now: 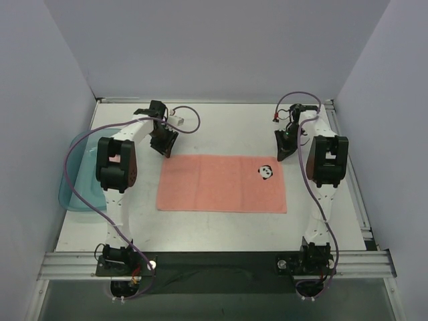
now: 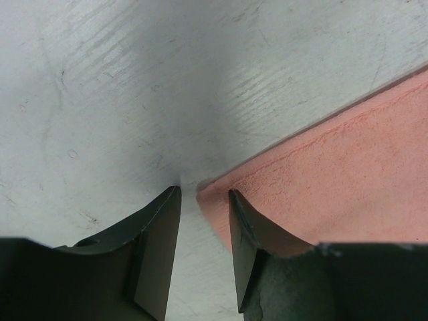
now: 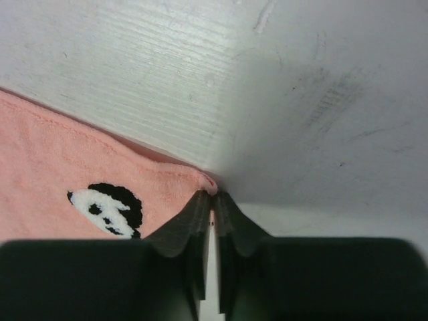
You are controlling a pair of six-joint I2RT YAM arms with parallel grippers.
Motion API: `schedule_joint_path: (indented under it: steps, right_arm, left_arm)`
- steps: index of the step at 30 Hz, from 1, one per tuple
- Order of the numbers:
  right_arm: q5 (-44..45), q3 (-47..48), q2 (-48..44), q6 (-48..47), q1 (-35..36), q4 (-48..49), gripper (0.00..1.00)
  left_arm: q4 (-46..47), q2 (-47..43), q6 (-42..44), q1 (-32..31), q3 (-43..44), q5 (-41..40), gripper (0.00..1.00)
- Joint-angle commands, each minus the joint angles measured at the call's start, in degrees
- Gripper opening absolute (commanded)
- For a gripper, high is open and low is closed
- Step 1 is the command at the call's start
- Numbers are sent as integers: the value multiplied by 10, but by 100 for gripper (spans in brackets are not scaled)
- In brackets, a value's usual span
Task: Roll the towels
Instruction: Fold the towel
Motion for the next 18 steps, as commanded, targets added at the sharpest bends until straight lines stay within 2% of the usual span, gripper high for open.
schedule_joint_path:
  steps: [1,5,12,16,18]
  right_arm:
    - [-15,12,5,4,13,-20,0]
    - [-14,10,1,2,13,-19,0]
    - [-9,12,-2,3,13,-19,0]
    - [1,24,-4,7,8,-15,0]
    - [5,28,-10,8,6,-12,0]
  left_arm:
    - [15,8,-1,-2,5,-5,45]
    - [15,9,3,-6,-3,-6,41]
    - [13,21,10,-11,-3,-3,19]
    - [11,13,10,-5,2,4,0]
    - [9,1,8,-2,11,15,0]
